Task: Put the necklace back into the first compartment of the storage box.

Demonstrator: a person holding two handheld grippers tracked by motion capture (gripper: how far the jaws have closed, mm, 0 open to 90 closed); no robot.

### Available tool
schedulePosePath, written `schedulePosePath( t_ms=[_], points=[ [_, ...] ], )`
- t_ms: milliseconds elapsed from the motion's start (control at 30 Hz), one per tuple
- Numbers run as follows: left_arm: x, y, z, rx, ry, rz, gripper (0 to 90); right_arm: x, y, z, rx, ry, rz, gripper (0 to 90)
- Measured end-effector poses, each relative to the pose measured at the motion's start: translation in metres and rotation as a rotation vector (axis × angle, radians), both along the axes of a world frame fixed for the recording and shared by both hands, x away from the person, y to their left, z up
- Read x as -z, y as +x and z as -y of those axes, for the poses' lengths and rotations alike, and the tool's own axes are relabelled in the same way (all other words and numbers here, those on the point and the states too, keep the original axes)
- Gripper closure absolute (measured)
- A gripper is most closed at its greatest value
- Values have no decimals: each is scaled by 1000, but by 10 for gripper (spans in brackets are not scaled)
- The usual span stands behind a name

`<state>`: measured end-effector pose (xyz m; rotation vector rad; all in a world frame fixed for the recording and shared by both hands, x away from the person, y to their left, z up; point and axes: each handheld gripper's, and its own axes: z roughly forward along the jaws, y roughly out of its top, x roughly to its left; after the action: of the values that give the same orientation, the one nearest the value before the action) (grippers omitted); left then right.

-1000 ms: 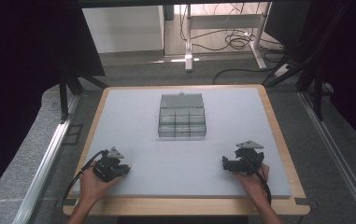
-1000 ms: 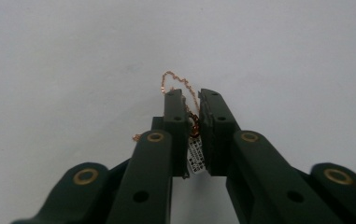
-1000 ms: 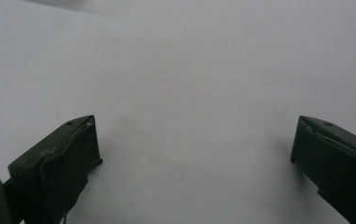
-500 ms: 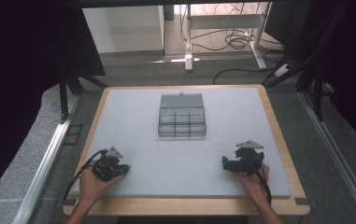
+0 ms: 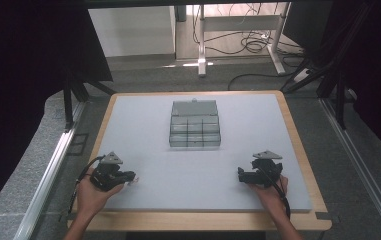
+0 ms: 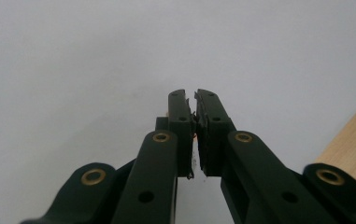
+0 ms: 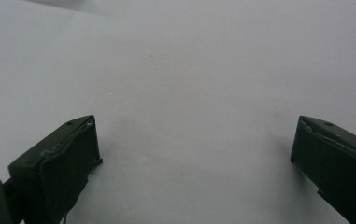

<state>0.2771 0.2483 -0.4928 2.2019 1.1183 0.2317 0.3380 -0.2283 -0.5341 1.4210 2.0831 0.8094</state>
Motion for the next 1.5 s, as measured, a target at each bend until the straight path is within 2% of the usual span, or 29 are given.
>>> schedulePosePath(
  t_ms=[533,833,1500],
  points=[
    [-15,0,-6,-1,-59,17,856,0,0,0,0,0,0,9],
    [-31,-1,-10,3,-102,37,856,0,0,0,-2,-2,1,9],
    [-60,6,-7,25,-115,67,856,0,0,0,-2,-2,1,9]
  ],
)
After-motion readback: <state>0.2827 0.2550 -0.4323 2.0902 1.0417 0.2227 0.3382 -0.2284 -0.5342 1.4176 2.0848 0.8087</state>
